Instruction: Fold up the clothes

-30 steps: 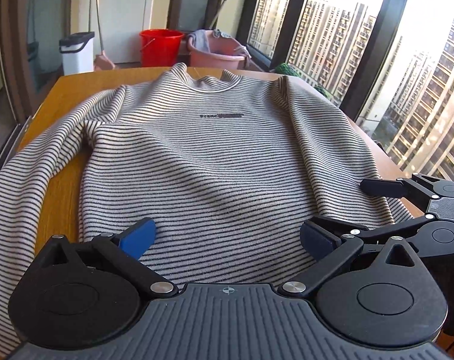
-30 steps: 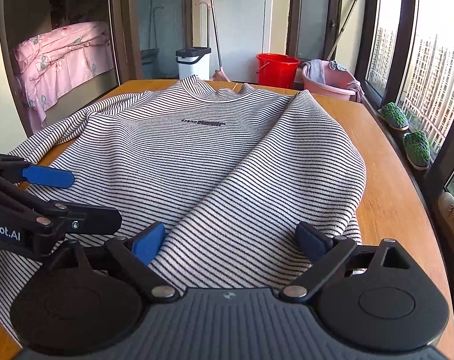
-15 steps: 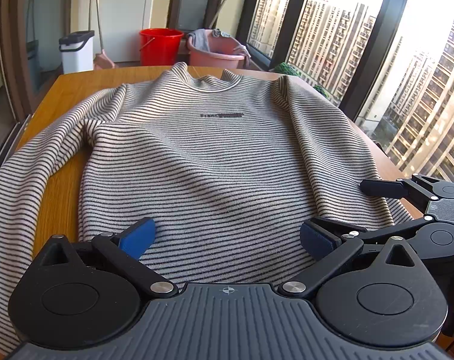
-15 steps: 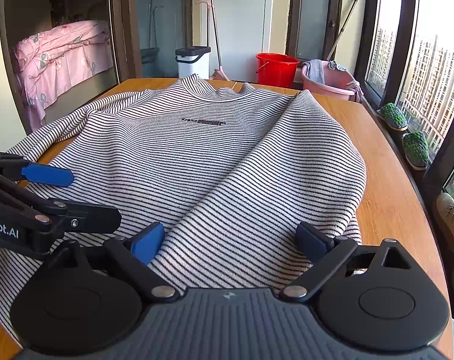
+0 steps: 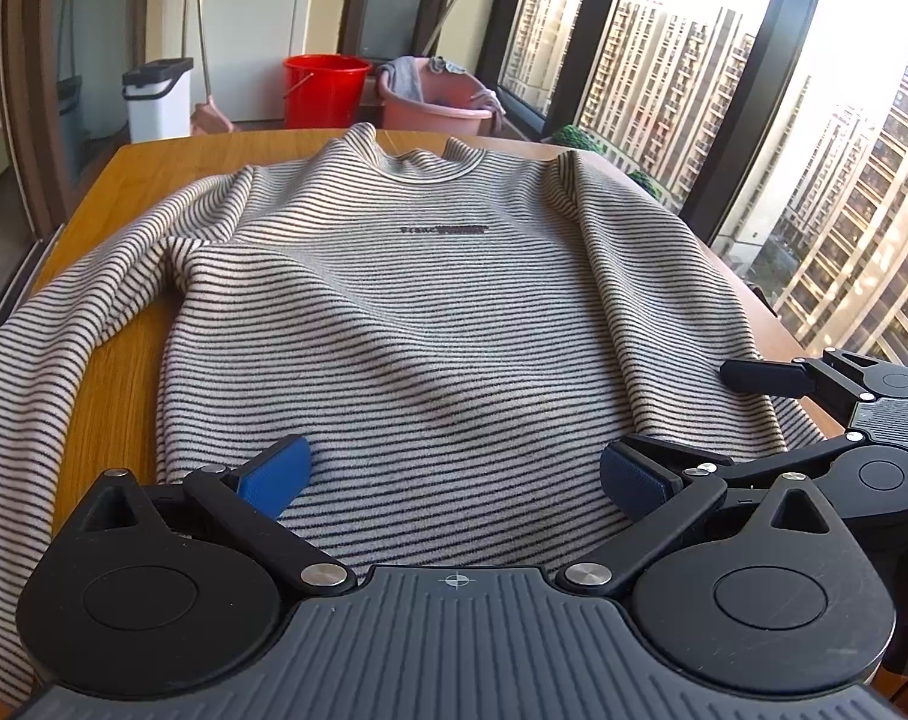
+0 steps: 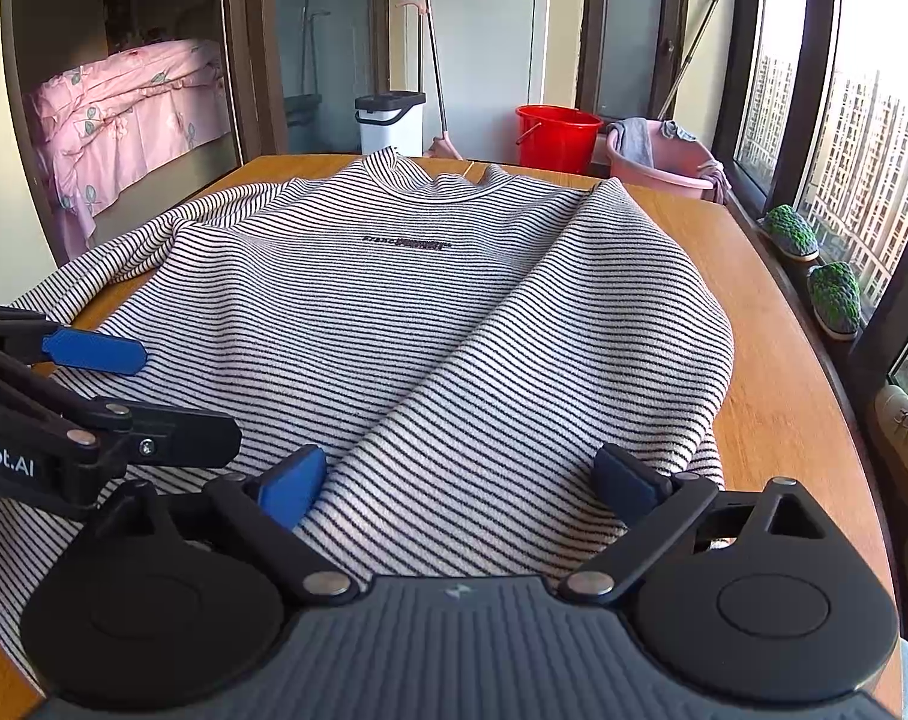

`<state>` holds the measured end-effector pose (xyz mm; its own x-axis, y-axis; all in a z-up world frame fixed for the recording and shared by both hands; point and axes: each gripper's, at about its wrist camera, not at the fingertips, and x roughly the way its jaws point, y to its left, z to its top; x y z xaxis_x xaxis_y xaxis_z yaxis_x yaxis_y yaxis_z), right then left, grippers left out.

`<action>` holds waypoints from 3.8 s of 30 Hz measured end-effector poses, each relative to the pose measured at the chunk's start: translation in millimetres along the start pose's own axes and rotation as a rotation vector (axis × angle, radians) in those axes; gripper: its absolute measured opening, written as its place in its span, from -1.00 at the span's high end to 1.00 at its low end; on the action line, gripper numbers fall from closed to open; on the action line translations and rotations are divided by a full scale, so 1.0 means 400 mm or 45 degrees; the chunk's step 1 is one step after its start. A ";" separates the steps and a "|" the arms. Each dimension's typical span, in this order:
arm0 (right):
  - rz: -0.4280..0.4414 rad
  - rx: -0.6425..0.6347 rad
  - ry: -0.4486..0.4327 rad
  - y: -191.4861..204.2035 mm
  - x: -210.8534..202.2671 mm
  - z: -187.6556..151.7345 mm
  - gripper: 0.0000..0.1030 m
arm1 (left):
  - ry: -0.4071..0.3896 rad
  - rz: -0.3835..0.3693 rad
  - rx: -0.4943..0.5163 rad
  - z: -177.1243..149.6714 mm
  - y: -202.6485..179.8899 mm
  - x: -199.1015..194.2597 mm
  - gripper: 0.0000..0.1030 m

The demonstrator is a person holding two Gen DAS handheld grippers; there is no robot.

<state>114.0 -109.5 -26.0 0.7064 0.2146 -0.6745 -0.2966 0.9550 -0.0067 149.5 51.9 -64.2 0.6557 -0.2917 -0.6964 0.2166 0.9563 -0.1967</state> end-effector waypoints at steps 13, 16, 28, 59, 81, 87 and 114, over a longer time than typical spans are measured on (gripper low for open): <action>-0.002 -0.021 0.017 0.008 0.004 0.000 -0.98 | -0.004 0.005 -0.007 -0.020 -0.006 -0.022 -1.00; 0.006 -0.027 0.022 0.006 0.004 0.001 -1.00 | -0.006 0.001 -0.019 -0.021 -0.006 -0.024 -1.00; 0.025 -0.041 0.026 -0.012 0.003 0.001 -1.00 | -0.009 0.022 -0.029 -0.028 -0.029 -0.027 -1.00; 0.046 -0.052 0.018 -0.022 0.004 0.001 -1.00 | -0.153 0.030 -0.031 -0.038 -0.002 -0.140 -1.00; 0.053 -0.055 0.016 -0.026 0.002 0.002 -1.00 | -0.195 0.383 -0.449 -0.031 0.233 -0.153 -1.00; 0.052 -0.055 0.016 -0.026 0.003 0.003 -1.00 | -0.152 0.196 -0.427 -0.041 0.195 -0.145 -1.00; 0.106 -0.188 -0.170 -0.041 -0.155 -0.021 -0.75 | -0.166 0.159 -0.138 -0.003 0.035 -0.160 -1.00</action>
<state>69.8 -140.0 9.8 0.7515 0.3265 -0.5733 -0.4417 0.8944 -0.0696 109.6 84.2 -23.4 0.7624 -0.1642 -0.6259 0.0532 0.9799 -0.1922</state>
